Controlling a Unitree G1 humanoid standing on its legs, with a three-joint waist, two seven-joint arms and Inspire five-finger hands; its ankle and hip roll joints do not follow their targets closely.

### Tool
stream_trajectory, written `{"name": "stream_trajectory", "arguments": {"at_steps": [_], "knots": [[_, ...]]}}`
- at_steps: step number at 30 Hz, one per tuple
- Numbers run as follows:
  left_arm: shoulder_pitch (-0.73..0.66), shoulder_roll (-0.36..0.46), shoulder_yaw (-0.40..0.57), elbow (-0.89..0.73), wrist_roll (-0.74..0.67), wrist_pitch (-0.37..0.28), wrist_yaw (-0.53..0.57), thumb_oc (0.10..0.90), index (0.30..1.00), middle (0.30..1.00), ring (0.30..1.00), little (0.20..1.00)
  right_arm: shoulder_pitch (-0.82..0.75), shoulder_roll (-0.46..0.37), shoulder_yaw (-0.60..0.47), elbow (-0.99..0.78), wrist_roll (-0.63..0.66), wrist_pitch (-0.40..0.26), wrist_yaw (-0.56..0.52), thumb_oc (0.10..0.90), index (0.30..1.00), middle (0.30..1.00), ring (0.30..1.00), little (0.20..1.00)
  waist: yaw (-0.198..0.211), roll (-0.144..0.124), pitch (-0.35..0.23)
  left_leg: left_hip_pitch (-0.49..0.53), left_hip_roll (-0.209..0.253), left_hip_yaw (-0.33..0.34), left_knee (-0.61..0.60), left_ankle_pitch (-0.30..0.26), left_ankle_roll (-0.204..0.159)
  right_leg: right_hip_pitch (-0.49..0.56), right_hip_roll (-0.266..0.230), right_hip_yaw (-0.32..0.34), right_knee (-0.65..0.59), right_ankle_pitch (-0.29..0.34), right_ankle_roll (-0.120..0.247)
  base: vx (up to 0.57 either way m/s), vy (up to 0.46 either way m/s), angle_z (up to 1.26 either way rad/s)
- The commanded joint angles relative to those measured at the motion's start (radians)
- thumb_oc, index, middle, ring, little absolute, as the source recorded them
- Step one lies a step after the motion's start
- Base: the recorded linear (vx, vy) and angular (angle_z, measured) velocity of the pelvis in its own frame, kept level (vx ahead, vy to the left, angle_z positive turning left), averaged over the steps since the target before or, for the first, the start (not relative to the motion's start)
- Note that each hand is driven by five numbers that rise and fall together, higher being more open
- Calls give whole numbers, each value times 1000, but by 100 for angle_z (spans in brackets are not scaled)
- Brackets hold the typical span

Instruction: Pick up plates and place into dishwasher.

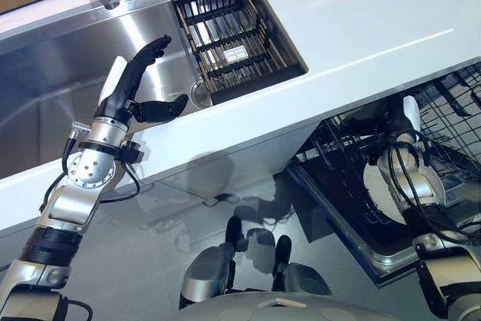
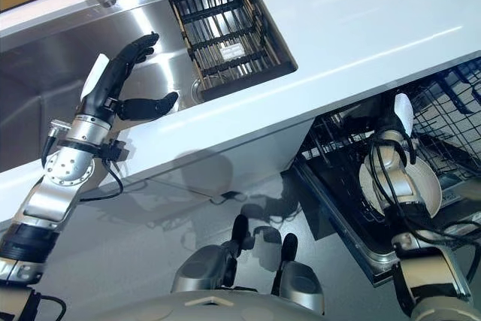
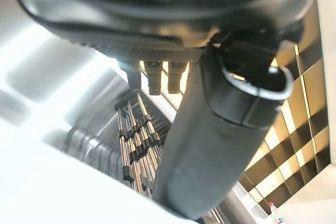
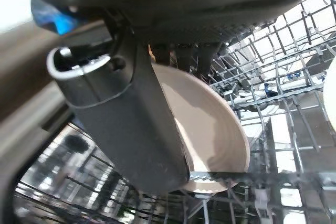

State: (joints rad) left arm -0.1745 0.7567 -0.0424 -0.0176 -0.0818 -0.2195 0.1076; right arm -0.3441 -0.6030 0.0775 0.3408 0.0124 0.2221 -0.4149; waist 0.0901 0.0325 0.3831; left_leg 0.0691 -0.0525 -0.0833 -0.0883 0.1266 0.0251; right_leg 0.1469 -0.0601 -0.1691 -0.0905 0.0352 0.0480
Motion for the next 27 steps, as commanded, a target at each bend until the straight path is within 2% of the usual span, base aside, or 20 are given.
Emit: {"name": "stream_trajectory", "arguments": {"at_steps": [1,11,13,15,19,23,27], "knots": [[15,-22,96,-60,-5,-82,28,800,900,900,900,900,31,-61,-108,-144,28,-146,-119,800,900,900,900,900,-44,-6,-130,57,-49,55,60,-201,43,-71,69,7,176,-129,5,-38,-5,-18],[67,-37,165,-61,19,-100,68,800,900,900,900,900,192,3,-284,-238,115,-291,-241,800,900,900,900,900,-96,-9,-163,90,-47,97,26,-206,43,-61,79,55,144,-112,27,-66,-13,-19],[74,-43,179,-48,17,-105,74,800,900,900,900,900,216,29,-309,-227,166,-337,-252,800,900,900,900,900,-110,-5,-168,96,-46,109,20,-207,42,-63,79,62,143,-110,32,-55,-10,-20],[80,-45,187,-38,8,-107,77,800,900,900,900,900,233,51,-324,-205,242,-367,-224,800,900,900,900,900,-117,-1,-170,100,-45,116,20,-210,43,-64,78,69,144,-109,35,-17,-14,-24],[87,-47,198,-13,-1,-106,89,800,900,900,900,900,245,94,-341,-110,449,-419,-95,800,900,900,900,900,-127,6,-165,103,-43,121,24,-215,45,-69,77,80,149,-109,39,19,-56,-24],[64,-40,183,9,-15,-103,97,800,900,900,900,900,223,87,-337,-1,542,-437,-26,800,900,900,900,900,-121,11,-148,87,-38,123,49,-220,42,-79,76,71,172,-121,32,16,-97,-13],[22,-19,156,26,-28,-98,123,800,900,900,900,900,172,49,-308,82,591,-431,-25,800,900,900,900,900,-112,22,-117,46,-34,123,81,-220,34,-109,76,57,203,-137,20,-45,-93,0]]}}
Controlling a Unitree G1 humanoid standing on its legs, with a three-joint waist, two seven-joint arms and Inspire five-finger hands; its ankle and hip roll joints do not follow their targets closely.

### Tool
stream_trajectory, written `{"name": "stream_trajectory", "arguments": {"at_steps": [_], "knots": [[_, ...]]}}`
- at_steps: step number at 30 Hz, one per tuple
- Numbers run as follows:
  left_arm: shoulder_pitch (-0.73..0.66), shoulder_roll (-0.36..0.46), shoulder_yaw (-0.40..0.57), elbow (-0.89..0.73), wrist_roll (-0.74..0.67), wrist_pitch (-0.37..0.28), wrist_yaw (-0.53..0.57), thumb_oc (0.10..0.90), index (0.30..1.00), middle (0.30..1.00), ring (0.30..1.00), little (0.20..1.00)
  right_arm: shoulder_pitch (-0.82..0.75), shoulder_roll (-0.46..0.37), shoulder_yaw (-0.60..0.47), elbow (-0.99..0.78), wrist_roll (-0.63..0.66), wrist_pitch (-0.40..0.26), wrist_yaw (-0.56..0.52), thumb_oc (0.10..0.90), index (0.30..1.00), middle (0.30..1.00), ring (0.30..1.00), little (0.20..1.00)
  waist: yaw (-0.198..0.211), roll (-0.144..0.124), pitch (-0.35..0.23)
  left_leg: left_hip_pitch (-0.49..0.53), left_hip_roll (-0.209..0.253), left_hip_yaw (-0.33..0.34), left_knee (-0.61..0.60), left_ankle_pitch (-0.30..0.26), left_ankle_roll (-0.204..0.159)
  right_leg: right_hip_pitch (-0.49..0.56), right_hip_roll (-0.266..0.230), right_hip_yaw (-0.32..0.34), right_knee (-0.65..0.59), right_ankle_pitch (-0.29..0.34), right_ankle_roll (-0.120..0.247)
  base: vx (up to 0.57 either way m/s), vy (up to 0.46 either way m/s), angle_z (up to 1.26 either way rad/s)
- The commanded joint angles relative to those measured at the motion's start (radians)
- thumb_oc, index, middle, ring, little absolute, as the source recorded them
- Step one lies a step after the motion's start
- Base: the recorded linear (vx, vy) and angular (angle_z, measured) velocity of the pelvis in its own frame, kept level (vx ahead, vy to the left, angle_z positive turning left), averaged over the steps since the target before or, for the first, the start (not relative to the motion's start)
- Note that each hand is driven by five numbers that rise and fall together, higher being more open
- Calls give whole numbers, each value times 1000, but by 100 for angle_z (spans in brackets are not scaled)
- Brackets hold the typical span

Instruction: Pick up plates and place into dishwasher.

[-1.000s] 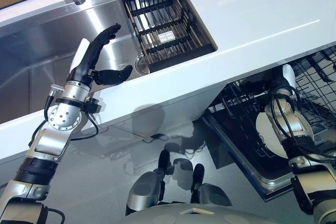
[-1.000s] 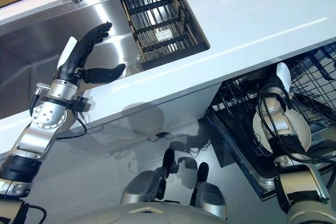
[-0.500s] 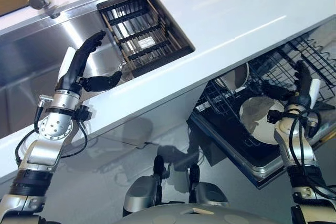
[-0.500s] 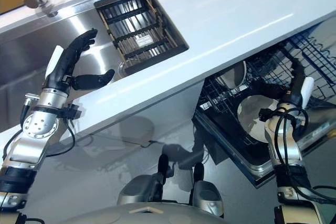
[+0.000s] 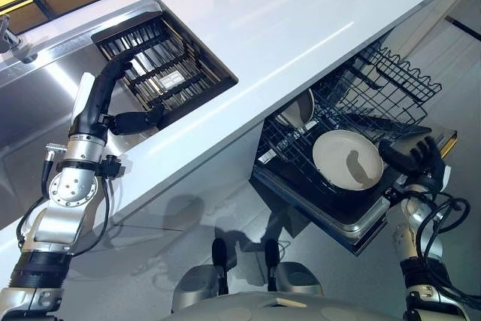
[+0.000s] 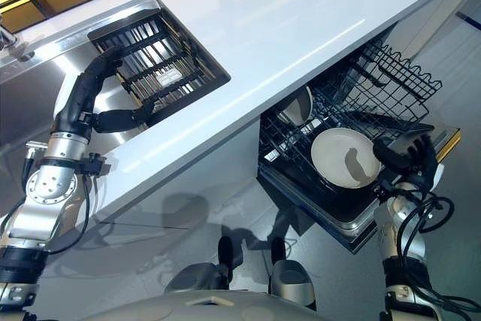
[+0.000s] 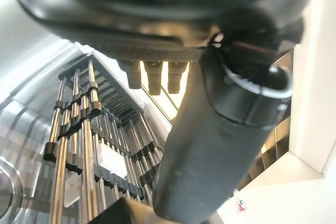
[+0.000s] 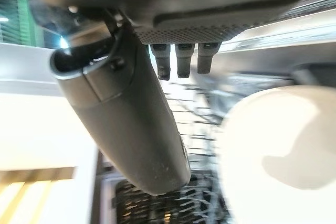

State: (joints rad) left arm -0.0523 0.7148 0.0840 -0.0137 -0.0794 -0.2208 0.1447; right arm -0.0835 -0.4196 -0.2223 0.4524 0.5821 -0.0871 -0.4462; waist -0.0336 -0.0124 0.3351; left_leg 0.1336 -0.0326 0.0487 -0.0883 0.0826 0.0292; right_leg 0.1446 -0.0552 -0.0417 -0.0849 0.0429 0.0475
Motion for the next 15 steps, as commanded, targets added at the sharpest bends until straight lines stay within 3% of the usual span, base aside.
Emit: {"name": "stream_trajectory", "arguments": {"at_steps": [1,5,9,15], "knots": [[-117,32,22,26,-37,-98,93,800,900,900,900,900,-111,-145,3,-4,40,-133,-1,800,900,900,900,900,15,70,-56,-37,-54,-12,90,-175,27,-119,71,-73,205,-148,16,-157,-110,1],[-177,72,-7,28,-51,-86,126,800,900,900,900,900,-183,-171,29,71,135,-128,-7,800,900,900,900,900,32,85,-8,-89,-50,-21,101,-160,15,-147,74,-96,218,-160,-4,-122,-119,12],[-184,88,-4,26,-72,-82,126,800,900,900,900,900,-184,-173,42,95,87,-94,-38,800,900,900,900,900,40,91,6,-108,-48,-29,104,-149,5,-152,72,-122,225,-169,-20,-21,-55,16],[-137,82,29,13,-73,-89,123,800,900,900,900,900,-132,-160,50,126,118,6,67,800,900,900,900,900,42,80,4,-110,-46,-38,114,-143,-6,-140,73,-146,216,-170,-35,17,-38,8]]}}
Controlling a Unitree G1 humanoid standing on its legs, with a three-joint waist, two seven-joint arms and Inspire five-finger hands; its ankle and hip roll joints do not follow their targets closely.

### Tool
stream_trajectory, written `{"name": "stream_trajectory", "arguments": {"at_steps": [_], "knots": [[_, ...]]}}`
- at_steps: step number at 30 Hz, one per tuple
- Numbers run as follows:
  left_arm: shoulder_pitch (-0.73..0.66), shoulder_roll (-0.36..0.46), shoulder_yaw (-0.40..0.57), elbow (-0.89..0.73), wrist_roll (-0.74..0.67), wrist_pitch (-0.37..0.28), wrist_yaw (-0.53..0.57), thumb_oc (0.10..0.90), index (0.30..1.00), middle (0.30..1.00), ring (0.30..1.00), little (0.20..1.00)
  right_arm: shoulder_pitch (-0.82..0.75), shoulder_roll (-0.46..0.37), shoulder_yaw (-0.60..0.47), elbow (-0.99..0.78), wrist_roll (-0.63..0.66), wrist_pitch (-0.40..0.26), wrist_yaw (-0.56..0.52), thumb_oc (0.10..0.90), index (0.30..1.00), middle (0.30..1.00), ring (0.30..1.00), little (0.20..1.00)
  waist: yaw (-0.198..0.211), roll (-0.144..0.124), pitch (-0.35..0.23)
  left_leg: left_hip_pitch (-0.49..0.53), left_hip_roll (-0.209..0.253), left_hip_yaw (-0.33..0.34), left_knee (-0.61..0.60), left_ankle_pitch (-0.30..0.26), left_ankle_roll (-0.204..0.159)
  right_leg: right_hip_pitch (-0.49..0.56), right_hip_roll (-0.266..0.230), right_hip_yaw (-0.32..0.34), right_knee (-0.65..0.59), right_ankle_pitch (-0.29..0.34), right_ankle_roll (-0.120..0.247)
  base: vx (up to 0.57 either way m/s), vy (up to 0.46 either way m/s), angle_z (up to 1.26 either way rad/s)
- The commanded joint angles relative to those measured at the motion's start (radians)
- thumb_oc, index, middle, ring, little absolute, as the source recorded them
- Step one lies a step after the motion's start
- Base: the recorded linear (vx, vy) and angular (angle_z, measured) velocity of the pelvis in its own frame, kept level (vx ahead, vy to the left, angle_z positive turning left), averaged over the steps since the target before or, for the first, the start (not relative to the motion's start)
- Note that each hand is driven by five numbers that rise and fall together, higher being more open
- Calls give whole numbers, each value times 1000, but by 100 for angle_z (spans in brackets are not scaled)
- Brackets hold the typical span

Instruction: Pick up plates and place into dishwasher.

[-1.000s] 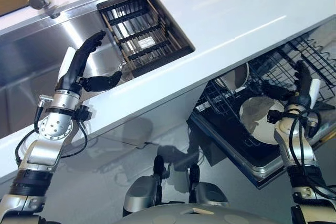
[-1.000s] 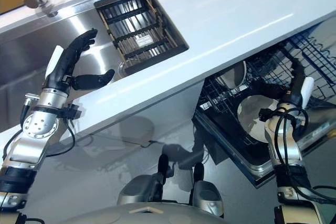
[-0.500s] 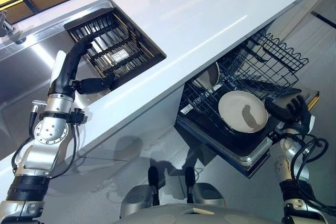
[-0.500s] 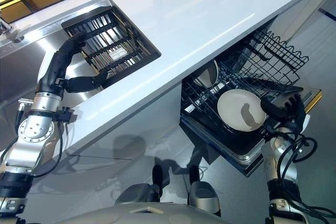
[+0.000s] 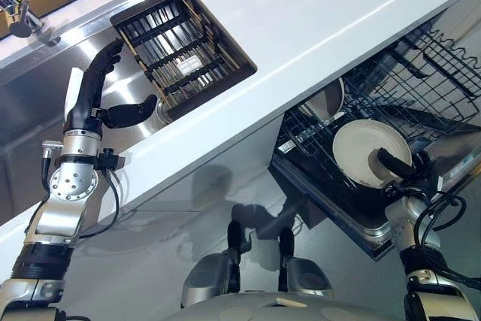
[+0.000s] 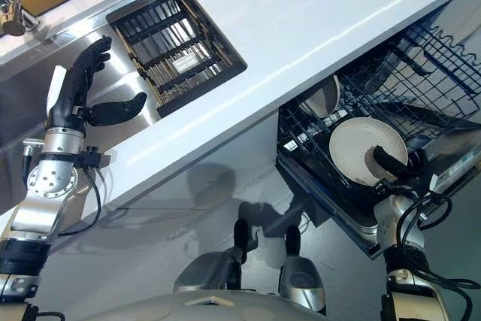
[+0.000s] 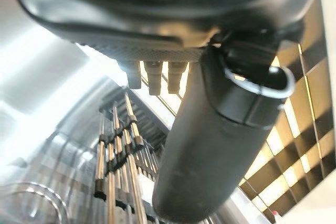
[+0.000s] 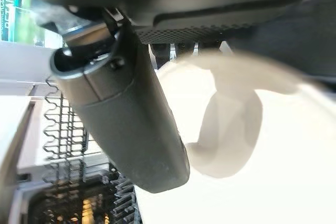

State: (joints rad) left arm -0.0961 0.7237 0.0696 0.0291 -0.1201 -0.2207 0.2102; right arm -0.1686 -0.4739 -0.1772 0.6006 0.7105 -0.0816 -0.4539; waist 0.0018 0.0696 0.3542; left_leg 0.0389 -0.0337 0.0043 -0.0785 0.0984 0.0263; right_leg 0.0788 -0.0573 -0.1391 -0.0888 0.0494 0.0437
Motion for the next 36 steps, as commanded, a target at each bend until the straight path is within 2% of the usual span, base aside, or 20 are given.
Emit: {"name": "stream_trajectory", "arguments": {"at_steps": [1,2,5,6,7,8,9,11,16,29,32,33,36], "knots": [[-88,72,47,-34,-32,-87,58,800,900,900,900,900,-43,-105,8,-12,-18,27,86,800,900,900,900,900,7,-4,-15,-15,-45,5,106,-158,-4,-72,77,-49,219,-177,-32,9,-25,3],[-87,72,48,-35,-32,-86,58,800,900,900,900,900,-43,-106,8,-12,-18,28,86,800,900,900,900,900,6,-4,-15,-15,-45,5,106,-158,-4,-71,77,-49,219,-177,-32,13,-30,1],[-88,78,54,-38,-38,-86,52,800,900,900,900,900,-41,-128,30,36,-27,150,131,800,900,900,900,900,9,-13,-13,-20,-41,1,117,-156,-13,-66,79,-51,217,-178,-36,2,-38,-1],[-93,83,52,-38,-39,-87,48,800,900,900,900,900,-47,-141,41,47,-16,189,153,696,811,811,811,796,12,-16,-10,-22,-39,0,120,-154,-15,-64,80,-52,217,-178,-37,-5,-31,1],[-93,84,52,-38,-40,-87,48,800,900,900,900,900,-49,-144,43,49,-15,196,158,696,811,811,811,796,12,-16,-10,-22,-39,0,120,-154,-16,-63,80,-52,217,-178,-37,-7,-37,3],[-98,89,51,-39,-43,-87,41,800,900,900,900,900,-52,-155,53,63,-33,222,191,278,453,453,453,378,14,-20,-8,-24,-38,-1,125,-153,-17,-60,81,-53,217,-178,-38,-5,-26,4],[-99,90,51,-39,-43,-87,39,800,900,900,900,900,-54,-160,56,66,-32,225,195,100,300,300,300,200,15,-21,-7,-25,-38,-1,126,-153,-18,-59,81,-53,216,-178,-39,-7,-38,7],[-102,96,49,-40,-42,-91,33,800,900,900,900,900,-61,-179,76,67,-58,251,214,100,300,300,300,200,19,-26,-7,-27,-36,-4,129,-150,-21,-55,84,-52,213,-177,-40,-4,-29,7],[-107,106,47,-35,-46,-94,25,800,900,900,900,900,-67,-212,95,31,-141,250,213,100,300,300,300,200,20,-35,-9,-27,-33,-12,131,-146,-24,-48,88,-45,209,-176,-41,1,-5,1],[-79,81,69,-25,-27,-107,32,800,900,900,900,900,-30,-213,12,-183,-273,156,119,100,300,300,300,200,-8,-33,-30,4,-32,-20,87,-141,-16,-36,97,-10,194,-175,-32,-6,24,0],[-74,75,69,-25,-21,-104,36,800,900,900,900,900,-24,-224,-12,-222,-328,127,32,100,300,300,300,200,-13,-32,-37,10,-33,-18,82,-142,-14,-34,96,-8,194,-176,-30,-4,38,2],[-73,76,69,-28,-23,-100,38,800,900,900,900,900,-23,-228,-22,-239,-357,95,-32,100,300,300,300,200,-15,-31,-39,12,-33,-17,82,-144,-13,-34,95,-7,196,-176,-29,1,42,1],[-52,64,74,-41,-14,-96,49,800,900,900,900,900,-15,-244,-76,-358,-518,74,-236,100,300,300,300,200,-22,-27,-46,20,-34,-14,80,-150,-5,-31,97,0,194,-176,-26,10,55,2]]}}
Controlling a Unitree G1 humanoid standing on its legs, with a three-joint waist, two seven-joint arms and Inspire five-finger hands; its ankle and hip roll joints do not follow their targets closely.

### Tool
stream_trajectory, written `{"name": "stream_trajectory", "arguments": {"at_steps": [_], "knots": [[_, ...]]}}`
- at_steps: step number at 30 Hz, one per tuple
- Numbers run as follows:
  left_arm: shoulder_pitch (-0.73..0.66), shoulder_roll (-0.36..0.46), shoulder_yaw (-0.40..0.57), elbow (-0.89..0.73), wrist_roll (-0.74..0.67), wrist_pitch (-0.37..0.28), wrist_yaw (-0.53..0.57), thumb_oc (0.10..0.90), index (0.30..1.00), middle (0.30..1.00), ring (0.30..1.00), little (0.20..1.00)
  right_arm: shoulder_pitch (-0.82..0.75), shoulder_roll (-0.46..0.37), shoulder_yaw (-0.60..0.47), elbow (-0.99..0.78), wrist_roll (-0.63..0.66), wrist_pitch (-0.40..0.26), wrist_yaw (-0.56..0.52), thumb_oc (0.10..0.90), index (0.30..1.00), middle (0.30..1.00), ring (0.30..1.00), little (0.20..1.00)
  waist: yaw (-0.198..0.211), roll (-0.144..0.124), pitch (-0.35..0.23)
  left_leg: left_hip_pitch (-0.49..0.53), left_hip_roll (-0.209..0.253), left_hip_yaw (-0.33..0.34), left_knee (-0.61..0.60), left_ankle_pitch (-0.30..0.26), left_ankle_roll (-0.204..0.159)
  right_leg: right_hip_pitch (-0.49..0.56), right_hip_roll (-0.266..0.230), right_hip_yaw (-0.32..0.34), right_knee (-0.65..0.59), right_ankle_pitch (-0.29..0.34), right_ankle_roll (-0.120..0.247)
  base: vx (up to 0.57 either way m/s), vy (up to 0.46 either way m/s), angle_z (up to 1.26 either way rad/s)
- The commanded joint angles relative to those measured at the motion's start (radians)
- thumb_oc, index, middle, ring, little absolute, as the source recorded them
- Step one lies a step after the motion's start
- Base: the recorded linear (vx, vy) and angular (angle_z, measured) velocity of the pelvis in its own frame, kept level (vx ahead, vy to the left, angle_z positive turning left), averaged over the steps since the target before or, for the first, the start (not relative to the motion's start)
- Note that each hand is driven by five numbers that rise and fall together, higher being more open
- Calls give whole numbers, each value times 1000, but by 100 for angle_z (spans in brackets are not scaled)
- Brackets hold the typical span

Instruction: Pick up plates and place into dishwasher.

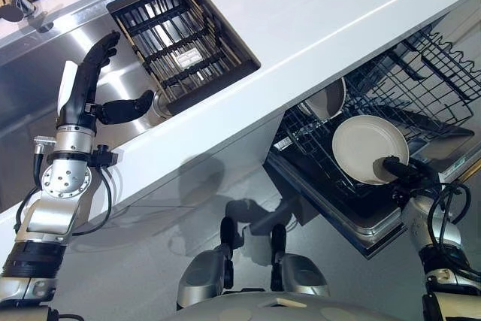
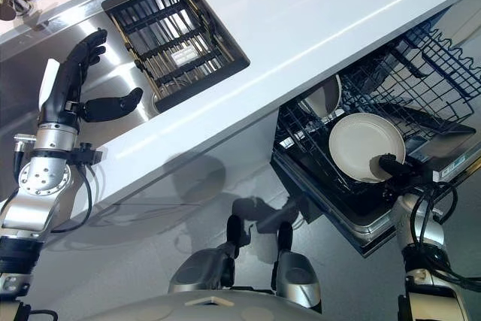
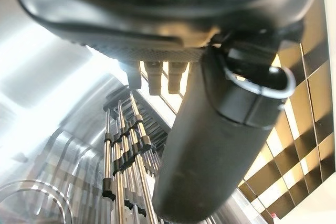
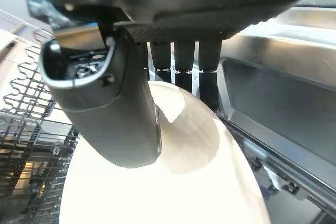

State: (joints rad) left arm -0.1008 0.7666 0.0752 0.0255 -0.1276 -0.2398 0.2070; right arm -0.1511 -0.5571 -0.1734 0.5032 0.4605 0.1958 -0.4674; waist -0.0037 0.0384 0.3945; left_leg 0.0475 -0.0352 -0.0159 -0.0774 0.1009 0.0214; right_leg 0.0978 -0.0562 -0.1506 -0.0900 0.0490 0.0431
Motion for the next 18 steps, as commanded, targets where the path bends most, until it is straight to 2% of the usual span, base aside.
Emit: {"name": "stream_trajectory", "arguments": {"at_steps": [1,5,11,13,15,16,18], "knots": [[-34,12,70,-51,-2,-70,62,800,900,900,900,900,-24,-162,-113,-325,-358,-219,-316,100,300,300,300,200,-22,8,-89,16,-34,7,78,-156,3,-49,98,18,192,-174,-24,18,68,1],[-10,-13,87,-61,6,-70,58,800,900,900,900,900,2,-162,-173,-410,-513,-238,-410,100,300,300,300,200,-27,11,-101,23,-38,10,76,-163,7,-44,101,30,184,-173,-19,23,66,-2],[25,-36,137,-85,-3,-58,27,800,900,900,900,900,60,-161,-214,-449,-593,-198,-332,100,300,300,300,200,-31,4,-123,30,-39,15,61,-161,8,-38,105,38,173,-174,-15,10,27,-1],[35,-46,150,-88,-2,-62,19,800,900,900,900,900,76,-159,-227,-446,-581,-199,-309,100,300,300,300,200,-32,0,-130,31,-39,18,59,-161,9,-37,105,38,173,-175,-14,0,0,0],[44,-55,156,-87,3,-69,15,800,900,900,900,900,87,-145,-230,-436,-496,-220,-254,100,300,300,300,200,-32,-4,-133,31,-39,19,63,-164,11,-38,104,37,179,-178,-14,8,15,-1],[48,-59,157,-81,8,-76,15,800,900,900,900,900,90,-132,-227,-430,-408,-241,-201,100,300,300,300,200,-32,-5,-135,32,-39,20,63,-164,12,-39,103,37,182,-179,-14,0,0,0],[51,-66,157,-78,14,-80,14,800,900,900,900,900,93,-115,-222,-423,-374,-252,-171,100,300,300,300,200,-32,-7,-138,34,-39,21,62,-164,13,-39,102,37,185,-180,-14,0,0,0]]}}
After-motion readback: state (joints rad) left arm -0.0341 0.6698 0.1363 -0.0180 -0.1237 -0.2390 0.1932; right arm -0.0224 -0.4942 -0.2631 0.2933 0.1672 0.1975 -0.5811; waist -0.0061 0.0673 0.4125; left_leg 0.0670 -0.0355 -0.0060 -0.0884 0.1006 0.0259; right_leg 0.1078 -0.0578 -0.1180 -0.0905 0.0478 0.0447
